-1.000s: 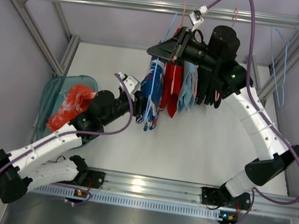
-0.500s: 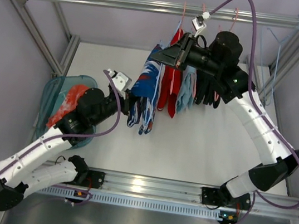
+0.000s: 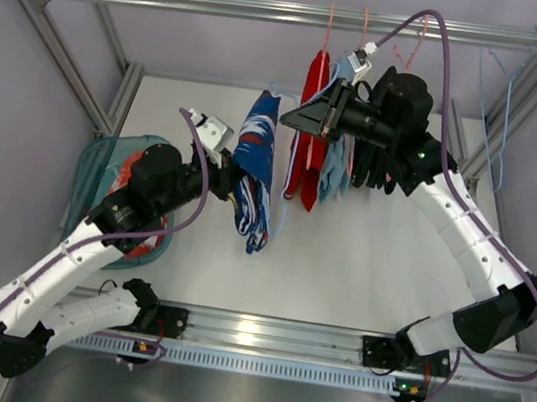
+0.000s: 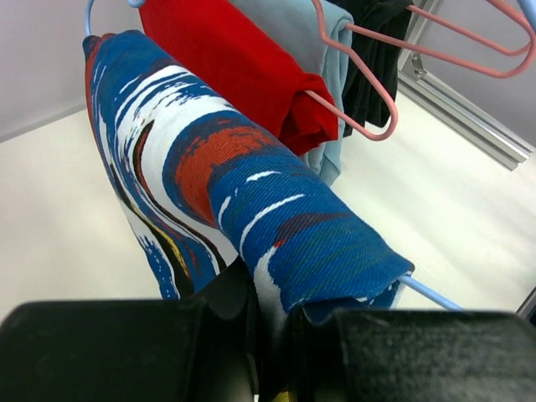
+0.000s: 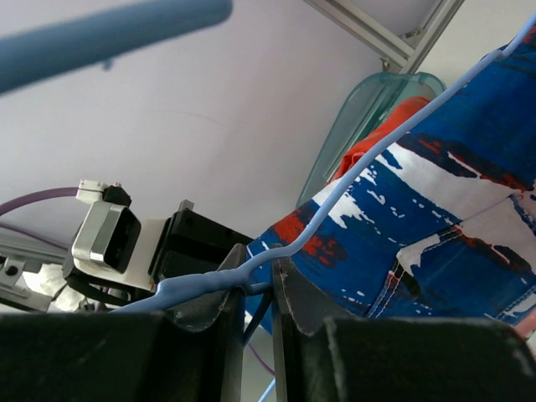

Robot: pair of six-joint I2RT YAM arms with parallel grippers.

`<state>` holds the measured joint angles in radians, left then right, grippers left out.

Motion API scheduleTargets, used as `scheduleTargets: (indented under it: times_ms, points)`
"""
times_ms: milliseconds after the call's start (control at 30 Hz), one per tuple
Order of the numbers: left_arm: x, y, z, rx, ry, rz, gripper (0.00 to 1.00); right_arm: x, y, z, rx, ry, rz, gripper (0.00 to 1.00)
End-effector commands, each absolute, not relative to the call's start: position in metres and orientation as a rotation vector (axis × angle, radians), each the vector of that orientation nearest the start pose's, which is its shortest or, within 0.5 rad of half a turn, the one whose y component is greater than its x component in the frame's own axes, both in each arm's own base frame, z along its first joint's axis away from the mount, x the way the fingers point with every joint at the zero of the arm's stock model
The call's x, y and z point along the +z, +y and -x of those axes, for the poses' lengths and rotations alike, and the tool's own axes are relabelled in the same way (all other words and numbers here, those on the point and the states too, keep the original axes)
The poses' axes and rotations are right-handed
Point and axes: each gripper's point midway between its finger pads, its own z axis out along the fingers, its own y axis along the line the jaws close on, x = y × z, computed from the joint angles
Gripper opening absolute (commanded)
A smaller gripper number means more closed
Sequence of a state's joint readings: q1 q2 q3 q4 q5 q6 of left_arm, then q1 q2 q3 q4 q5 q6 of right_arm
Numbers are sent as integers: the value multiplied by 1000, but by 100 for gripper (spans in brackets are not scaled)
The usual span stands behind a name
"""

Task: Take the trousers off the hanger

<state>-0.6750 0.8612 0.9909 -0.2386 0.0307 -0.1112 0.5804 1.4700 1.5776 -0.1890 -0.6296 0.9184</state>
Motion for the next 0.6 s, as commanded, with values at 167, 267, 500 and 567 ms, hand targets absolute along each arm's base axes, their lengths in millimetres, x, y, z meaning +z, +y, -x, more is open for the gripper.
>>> scheduleTargets:
  times_ms: [167,267,500,567]
  points:
    - [403,-205,-225,-651,1350,-552,0,497,309,-280,1542,1653,302,0]
    - [380,-205,-219,-648,1387,-594,0,515,305,-275,1545,1612,312,0]
    - [344,-217,-203,-678,1413,-785,0,531,303,-271,1560,1577,322,0]
    - [335,-220,-200,-690,1430,-814,0,535,303,-269,1566,1568,325,0]
